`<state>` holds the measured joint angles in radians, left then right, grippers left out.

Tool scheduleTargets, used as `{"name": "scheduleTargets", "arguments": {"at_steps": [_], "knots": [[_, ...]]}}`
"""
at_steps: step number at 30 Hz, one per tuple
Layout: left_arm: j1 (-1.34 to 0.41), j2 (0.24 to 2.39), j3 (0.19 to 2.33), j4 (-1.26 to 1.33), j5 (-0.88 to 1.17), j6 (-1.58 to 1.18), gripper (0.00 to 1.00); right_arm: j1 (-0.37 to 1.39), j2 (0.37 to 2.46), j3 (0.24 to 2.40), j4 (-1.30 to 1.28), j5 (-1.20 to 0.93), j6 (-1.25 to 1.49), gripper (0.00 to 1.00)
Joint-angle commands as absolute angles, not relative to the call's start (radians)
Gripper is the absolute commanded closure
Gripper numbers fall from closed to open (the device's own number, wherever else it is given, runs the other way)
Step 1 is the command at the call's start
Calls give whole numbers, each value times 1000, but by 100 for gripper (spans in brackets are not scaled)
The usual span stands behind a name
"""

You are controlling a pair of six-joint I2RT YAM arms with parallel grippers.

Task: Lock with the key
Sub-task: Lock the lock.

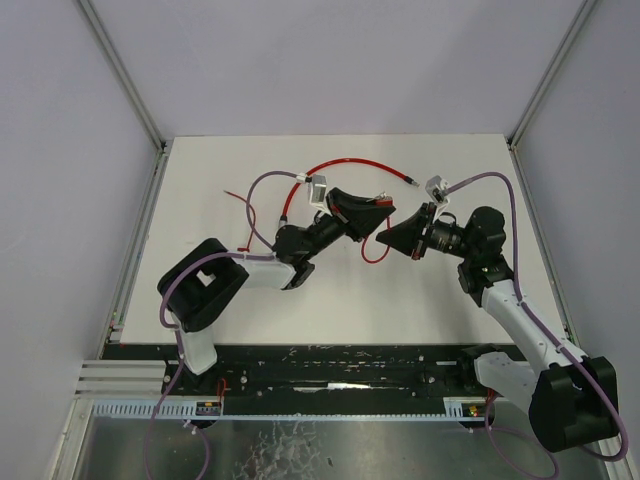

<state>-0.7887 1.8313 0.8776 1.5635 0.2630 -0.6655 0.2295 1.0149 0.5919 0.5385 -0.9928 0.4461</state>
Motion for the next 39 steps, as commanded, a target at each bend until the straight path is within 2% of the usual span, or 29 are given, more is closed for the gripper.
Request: {"name": "scheduleTargets", "arguments": {"at_steps": [1, 5, 10, 14, 15, 18, 20, 28, 30, 32, 34, 37, 39], "knots": [[-818, 1899, 875, 1610, 319, -625, 100, 237, 987, 634, 791, -1028, 494, 100], [-818, 1904, 879, 1608, 325, -625, 100, 236, 991, 659, 724, -1010, 460, 100], [-818, 1896, 870, 1577, 281, -606, 100, 237, 977, 649, 824, -1074, 521, 100], [-815, 1881, 878, 1490, 255, -575, 100, 237, 968, 658, 801, -1074, 508, 100], [-815, 1879, 880, 1477, 257, -571, 100, 237, 965, 670, 760, -1058, 488, 100], [-815, 1871, 873, 1490, 288, -549, 100, 235, 956, 791, 353, -903, 238, 100], [-815, 1856, 866, 1486, 312, -536, 100, 229, 950, 836, 235, -837, 130, 100], [-816, 1864, 891, 1458, 384, -543, 100, 218, 934, 826, 226, -923, 94, 100], [-816, 1870, 900, 1440, 367, -544, 100, 216, 949, 787, 337, -1048, 178, 100], [-817, 1883, 913, 1432, 366, -554, 100, 218, 955, 706, 588, -1115, 346, 100], [-819, 1899, 919, 1459, 383, -583, 100, 218, 965, 660, 729, -1088, 410, 100], [-829, 1922, 923, 1514, 402, -616, 100, 218, 971, 688, 548, -969, 251, 100], [-835, 1931, 928, 1527, 407, -620, 100, 216, 972, 674, 559, -941, 232, 100]]}}
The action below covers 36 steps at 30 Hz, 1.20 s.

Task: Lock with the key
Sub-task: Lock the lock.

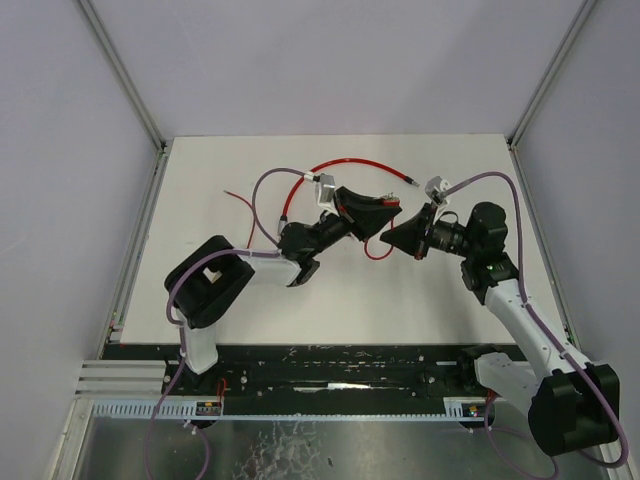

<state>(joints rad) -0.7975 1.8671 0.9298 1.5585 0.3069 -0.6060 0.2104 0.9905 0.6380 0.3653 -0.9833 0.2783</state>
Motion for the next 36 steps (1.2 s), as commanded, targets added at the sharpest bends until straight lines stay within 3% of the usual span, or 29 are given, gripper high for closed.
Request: {"name": "scheduleTargets", "arguments": {"at_steps": [1, 7, 10, 18, 23, 36], "knots": [[-838, 1931, 927, 1524, 406, -617, 100, 217, 967, 659, 590, -941, 234, 100], [-839, 1887, 884, 1462, 346, -510, 100, 184, 923, 683, 565, -974, 218, 100], [-839, 1887, 880, 1482, 375, -515, 100, 161, 917, 710, 457, -939, 166, 100], [-839, 1908, 908, 1491, 465, -544, 100, 152, 929, 682, 477, -1013, 158, 100], [-838, 1891, 894, 1482, 453, -509, 100, 153, 952, 646, 478, -1085, 108, 78], [-743, 1809, 895, 1512, 410, -508, 100, 153, 985, 690, 247, -1122, -75, 76]]}}
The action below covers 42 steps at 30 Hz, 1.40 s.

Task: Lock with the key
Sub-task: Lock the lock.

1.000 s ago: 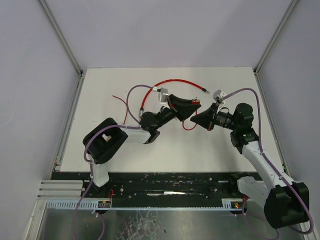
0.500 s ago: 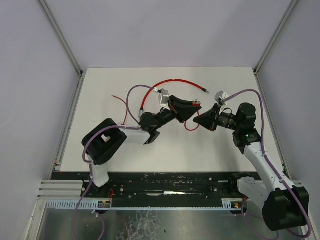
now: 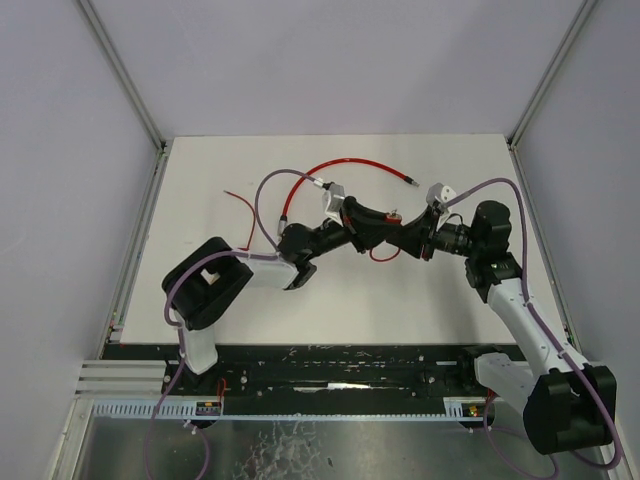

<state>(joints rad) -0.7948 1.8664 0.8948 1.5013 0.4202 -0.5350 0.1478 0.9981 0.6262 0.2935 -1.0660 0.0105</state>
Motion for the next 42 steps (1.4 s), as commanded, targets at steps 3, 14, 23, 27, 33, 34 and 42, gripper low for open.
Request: {"name": "scheduleTargets", "arguments": {"at_steps": [3, 14, 23, 27, 33, 34, 42], "knots": [[-733, 1794, 892, 1517, 418, -487, 100, 153, 993, 691, 247, -1136, -67, 90], [-703, 1801, 918, 1608, 426, -533, 100, 189, 1062, 656, 343, -1210, 34, 100], [-707, 1825, 985, 1609, 304, -608, 100, 223, 1156, 591, 653, -1219, 292, 100], [-709, 1849, 987, 1609, 272, -634, 100, 223, 1122, 574, 689, -1178, 326, 100], [-738, 1885, 1028, 1611, 263, -675, 100, 223, 1146, 569, 778, -1194, 415, 100], [-741, 1884, 1023, 1609, 259, -654, 100, 218, 1136, 576, 770, -1192, 423, 100], [-724, 1887, 1005, 1611, 221, -631, 100, 172, 1073, 595, 704, -1168, 414, 100]]}}
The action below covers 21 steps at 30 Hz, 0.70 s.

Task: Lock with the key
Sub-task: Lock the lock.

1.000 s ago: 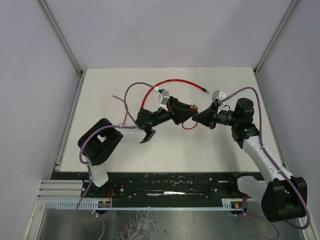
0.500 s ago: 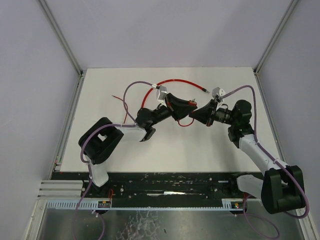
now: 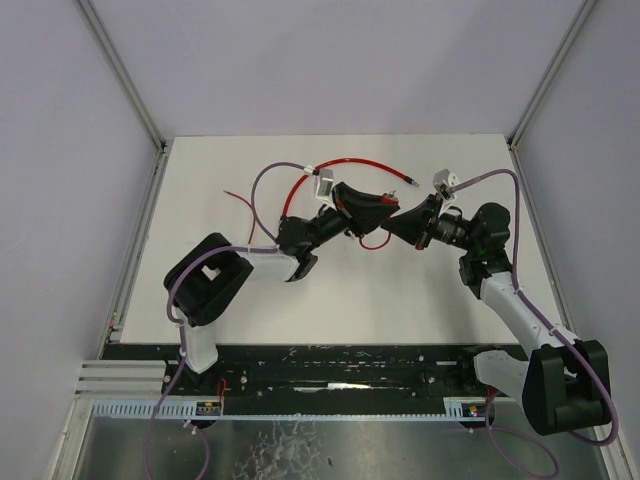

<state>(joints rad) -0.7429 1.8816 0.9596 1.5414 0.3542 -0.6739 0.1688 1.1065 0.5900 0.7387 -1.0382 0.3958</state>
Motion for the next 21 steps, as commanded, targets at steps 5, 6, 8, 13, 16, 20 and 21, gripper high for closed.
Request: {"name": "scheduleTargets", "arguments": {"at_steps": [5, 6, 8, 13, 16, 20, 21], "knots": [[-726, 1892, 1029, 1611, 226, -647, 100, 173, 1109, 592, 814, -1233, 527, 100], [-726, 1895, 1029, 1610, 218, -646, 100, 173, 1106, 582, 848, -1234, 550, 100], [-728, 1904, 1039, 1611, 206, -651, 100, 173, 1103, 576, 849, -1221, 552, 100], [-739, 1914, 1043, 1608, 220, -595, 100, 173, 1085, 622, 619, -1187, 367, 100], [-734, 1902, 1023, 1612, 205, -573, 100, 173, 1091, 623, 578, -1193, 316, 100], [-733, 1899, 1019, 1609, 233, -570, 100, 174, 1117, 581, 723, -1222, 401, 93], [-733, 1898, 1015, 1609, 249, -561, 100, 174, 1114, 581, 702, -1226, 382, 81]]}}
